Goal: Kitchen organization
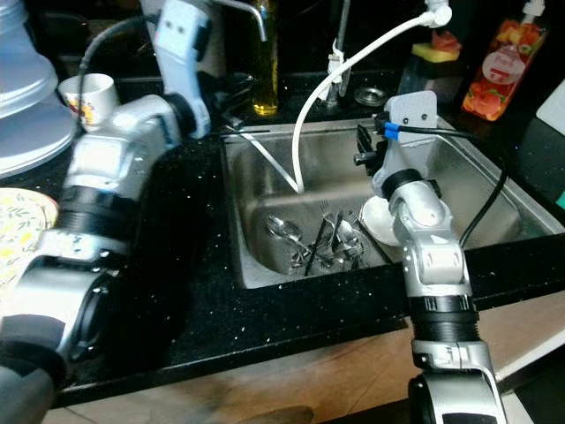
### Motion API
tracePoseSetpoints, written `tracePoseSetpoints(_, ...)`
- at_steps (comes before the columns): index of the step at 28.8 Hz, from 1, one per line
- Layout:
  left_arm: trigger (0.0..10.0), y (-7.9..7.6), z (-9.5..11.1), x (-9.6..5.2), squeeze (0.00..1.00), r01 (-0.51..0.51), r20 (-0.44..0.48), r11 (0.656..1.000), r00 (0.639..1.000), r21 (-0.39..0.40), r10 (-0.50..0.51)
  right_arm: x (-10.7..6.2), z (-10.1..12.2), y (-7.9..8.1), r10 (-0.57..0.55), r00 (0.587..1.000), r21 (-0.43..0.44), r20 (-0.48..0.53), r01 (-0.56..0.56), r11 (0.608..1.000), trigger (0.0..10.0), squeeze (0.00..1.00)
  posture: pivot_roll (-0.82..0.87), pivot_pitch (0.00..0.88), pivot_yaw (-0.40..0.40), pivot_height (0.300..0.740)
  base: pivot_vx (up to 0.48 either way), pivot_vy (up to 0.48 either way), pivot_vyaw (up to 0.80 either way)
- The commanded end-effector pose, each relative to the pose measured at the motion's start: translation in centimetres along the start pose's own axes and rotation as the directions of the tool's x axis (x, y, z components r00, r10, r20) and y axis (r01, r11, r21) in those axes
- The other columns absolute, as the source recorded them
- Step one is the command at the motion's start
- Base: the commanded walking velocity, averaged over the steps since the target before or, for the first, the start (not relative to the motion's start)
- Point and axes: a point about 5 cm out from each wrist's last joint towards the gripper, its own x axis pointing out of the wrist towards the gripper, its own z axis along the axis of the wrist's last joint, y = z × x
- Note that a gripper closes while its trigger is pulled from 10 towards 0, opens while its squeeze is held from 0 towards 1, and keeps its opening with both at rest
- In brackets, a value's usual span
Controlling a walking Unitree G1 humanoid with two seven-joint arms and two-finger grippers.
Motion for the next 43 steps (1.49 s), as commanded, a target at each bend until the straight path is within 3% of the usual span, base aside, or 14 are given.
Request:
tracePoseSetpoints(1, 10.0, 0.3, -0.2, -0.2, 0.0, -0.045, -0.053, 0.999, 0.998, -0.006, 0.045, 0.1, 0.4, -0.1, -0.004, 1.0, 0.005, 0.02, 0.004, 1.0, 10.0, 0.0, 0.12, 0.06, -0.021, 0.74, 0.0, 0.0, 0.0)
tracePoseSetpoints(3, 10.0, 2.0, -0.9, -0.4, 0.0, -0.247, -0.159, 0.969, 0.956, 0.017, 0.247, 0.1, 0.5, -0.1, -0.003, 1.0, 0.005, 0.023, 0.003, 1.0, 10.0, 0.0, 0.11, 0.057, -0.016, 0.74, 0.0, 0.0, 0.0)
tracePoseSetpoints(5, 10.0, 2.0, -0.9, -0.4, 0.0, -0.247, -0.159, 0.969, 0.956, 0.017, 0.247, 0.1, 0.5, -0.1, -0.003, 1.0, 0.005, 0.023, 0.003, 1.0, 10.0, 0.0, 0.11, 0.057, -0.016, 0.74, 0.0, 0.0, 0.0)
tracePoseSetpoints(10, 10.0, 2.6, -3.2, -2.2, 0.0, -0.484, -0.295, 0.874, 0.831, 0.035, 0.472, 0.0, 0.1, -0.2, 0.0, 1.0, 0.009, 0.009, -0.001, 1.0, 10.0, 0.0, 0.13, 0.052, -0.01, 0.74, 0.0, 0.0, 0.0)
tracePoseSetpoints(12, 10.0, 2.6, -5.2, -3.8, 0.0, -0.578, -0.389, 0.814, 0.739, 0.054, 0.55, 0.1, -0.1, 0.1, 0.012, 1.0, 0.013, 0.004, -0.012, 1.0, 10.0, 0.0, 0.14, 0.05, -0.012, 0.74, 0.0, 0.0, 0.0)
tracePoseSetpoints(14, 10.0, 3.8, -7.1, -6.5, 0.0, -0.726, -0.503, 0.684, 0.565, 0.075, 0.654, 0.2, -0.3, 0.3, 0.028, 1.0, 0.013, 0.0, -0.028, 1.0, 10.0, 0.0, 0.14, 0.045, -0.012, 0.74, 0.0, 0.0, 0.0)
tracePoseSetpoints(16, 10.0, 3.8, -7.1, -6.5, 0.0, -0.726, -0.503, 0.684, 0.565, 0.075, 0.654, 0.2, -0.3, 0.3, 0.028, 1.0, 0.013, 0.0, -0.028, 1.0, 10.0, 0.0, 0.14, 0.045, -0.012, 0.74, 0.0, 0.0, 0.0)
tracePoseSetpoints(19, 10.0, 4.6, -8.4, -8.7, 0.0, -0.81, -0.569, 0.578, 0.429, 0.101, 0.701, 0.3, -0.4, 0.6, 0.044, 0.999, 0.013, -0.004, -0.044, 0.999, 10.0, 0.0, 0.15, 0.044, -0.017, 0.74, 0.0, 0.0, 0.0)
tracePoseSetpoints(22, 10.0, 4.9, -8.6, -9.3, 0.0, -0.835, -0.574, 0.54, 0.39, 0.109, 0.72, 0.3, -0.5, 0.7, 0.049, 0.999, 0.013, -0.006, -0.049, 0.999, 10.0, 0.0, 0.15, 0.044, -0.017, 0.74, 0.0, 0.0, 0.0)
tracePoseSetpoints(29, 10.0, 5.0, -8.5, -10.5, 0.0, -0.838, -0.565, 0.515, 0.341, 0.178, 0.751, 0.4, -0.7, 0.9, 0.063, 0.998, 0.018, -0.01, -0.063, 0.998, 10.0, 0.0, 0.17, 0.039, -0.021, 0.74, 0.0, 0.0, 0.0)
tracePoseSetpoints(30, 10.0, 4.7, -8.7, -10.5, 1.0, -0.84, -0.58, 0.519, 0.346, 0.159, 0.738, 0.5, -0.7, 1.0, 0.065, 0.998, 0.02, -0.01, -0.065, 0.998, 10.0, 0.0, 0.17, 0.037, -0.018, 0.74, 0.0, 0.0, 0.0)
tracePoseSetpoints(36, 10.0, 3.8, -7.9, -9.7, 0.9, -0.836, -0.581, 0.54, 0.394, 0.095, 0.712, 0.6, -0.8, 1.2, 0.069, 0.998, 0.023, -0.008, -0.069, 0.997, 10.0, 0.0, 0.17, 0.035, -0.017, 0.74, 0.0, 0.0, 0.0)
tracePoseSetpoints(37, 10.0, 3.4, -7.4, -9.2, 0.0, -0.827, -0.573, 0.558, 0.426, 0.067, 0.7, 0.6, -0.8, 1.2, 0.07, 0.998, 0.024, -0.008, -0.07, 0.997, 10.0, 0.0, 0.17, 0.034, -0.014, 0.74, 0.0, 0.0, 0.0)
tracePoseSetpoints(43, 10.0, 2.4, -6.3, -8.1, 0.0, -0.795, -0.546, 0.606, 0.505, 0.007, 0.669, 0.6, -0.9, 1.2, 0.069, 0.998, 0.028, -0.008, -0.068, 0.997, 10.0, 0.0, 0.17, 0.035, -0.014, 0.74, 0.0, 0.0, 0.0)
